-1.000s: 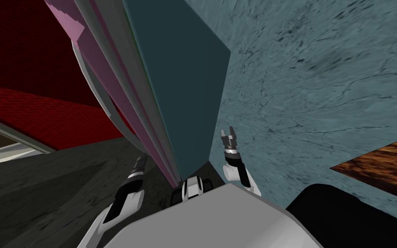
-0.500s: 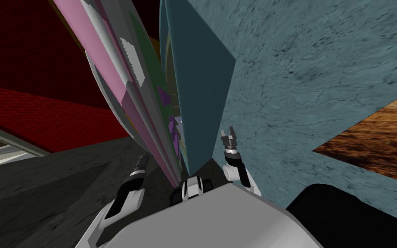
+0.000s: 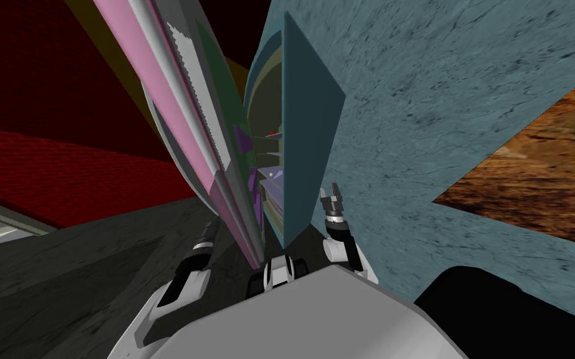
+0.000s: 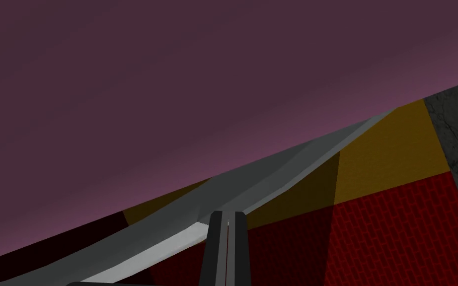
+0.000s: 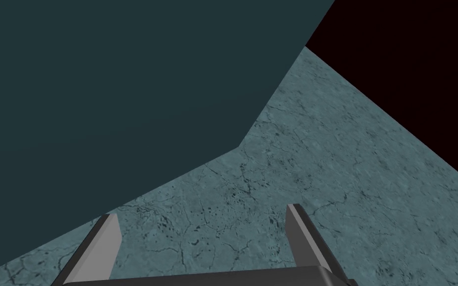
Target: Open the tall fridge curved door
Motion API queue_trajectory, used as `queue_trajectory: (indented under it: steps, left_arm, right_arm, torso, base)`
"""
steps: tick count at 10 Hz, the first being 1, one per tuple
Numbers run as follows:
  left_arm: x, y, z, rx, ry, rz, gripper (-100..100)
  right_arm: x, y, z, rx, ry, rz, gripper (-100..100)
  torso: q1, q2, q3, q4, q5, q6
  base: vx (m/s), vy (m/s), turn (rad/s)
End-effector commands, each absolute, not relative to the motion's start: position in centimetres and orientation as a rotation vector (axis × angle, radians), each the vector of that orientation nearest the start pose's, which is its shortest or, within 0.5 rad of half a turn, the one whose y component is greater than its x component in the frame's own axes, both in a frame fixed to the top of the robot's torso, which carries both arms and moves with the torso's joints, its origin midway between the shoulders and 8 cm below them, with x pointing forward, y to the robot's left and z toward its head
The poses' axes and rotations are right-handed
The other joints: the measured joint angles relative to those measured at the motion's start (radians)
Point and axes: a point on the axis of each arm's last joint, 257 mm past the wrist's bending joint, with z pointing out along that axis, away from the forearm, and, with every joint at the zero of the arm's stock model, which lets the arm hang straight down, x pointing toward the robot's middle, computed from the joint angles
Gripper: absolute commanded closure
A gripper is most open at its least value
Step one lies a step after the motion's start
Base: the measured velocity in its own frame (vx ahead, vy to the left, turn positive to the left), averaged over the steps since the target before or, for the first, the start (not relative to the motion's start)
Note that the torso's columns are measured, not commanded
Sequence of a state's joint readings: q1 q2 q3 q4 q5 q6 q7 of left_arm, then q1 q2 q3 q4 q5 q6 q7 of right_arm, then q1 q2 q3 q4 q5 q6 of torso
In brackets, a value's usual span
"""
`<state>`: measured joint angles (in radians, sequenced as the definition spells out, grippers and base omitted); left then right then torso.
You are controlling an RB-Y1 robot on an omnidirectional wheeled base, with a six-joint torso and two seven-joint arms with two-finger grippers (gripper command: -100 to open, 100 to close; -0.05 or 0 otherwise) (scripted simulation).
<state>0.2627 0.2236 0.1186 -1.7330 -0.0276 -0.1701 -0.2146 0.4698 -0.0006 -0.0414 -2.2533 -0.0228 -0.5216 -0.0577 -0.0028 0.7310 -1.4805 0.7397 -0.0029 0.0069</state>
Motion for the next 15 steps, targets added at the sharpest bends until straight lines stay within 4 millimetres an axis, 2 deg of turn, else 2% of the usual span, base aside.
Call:
queue_trajectory:
  steps: [1,4,5,11,15]
  left_arm:
    - [47.0,35.5,-19.8,-0.819,1.263,-0.805,100]
    - [47.2,35.1,-20.0,-0.81,1.277,-0.815,100]
    - [47.1,35.4,-19.0,-0.8,1.275,-0.809,-100]
    - [46.8,36.4,-16.0,-0.777,1.275,-0.782,-100]
    - [46.6,36.9,-14.4,-0.765,1.278,-0.766,-100]
  right_arm:
    - [34.5,-29.3,2.7,0.67,0.563,1.344,0]
    - [34.5,-29.3,2.7,0.67,0.563,1.345,0]
    - [34.5,-29.3,2.7,0.67,0.563,1.345,0]
    - [34.5,-29.3,2.7,0.67,0.562,1.345,0]
    - [34.5,-29.3,2.7,0.67,0.563,1.345,0]
  torso:
    - [0.003,-0.001,0.0,0.001,0.0,0.001]
    - [-0.002,0.006,0.004,-0.001,0.001,-0.006]
    - [-0.007,0.005,0.003,-0.002,0.0,-0.007]
    - [0.005,0.007,0.004,0.0,0.002,-0.007]
    - [0.002,0.006,0.004,-0.001,0.002,-0.006]
  base:
    - [-0.085,0.311,-0.08]
    - [-0.072,0.229,-0.065]
    - [0.0,0.026,0.008]
    - [0.015,-0.011,0.007]
    - [0.014,0.002,0.005]
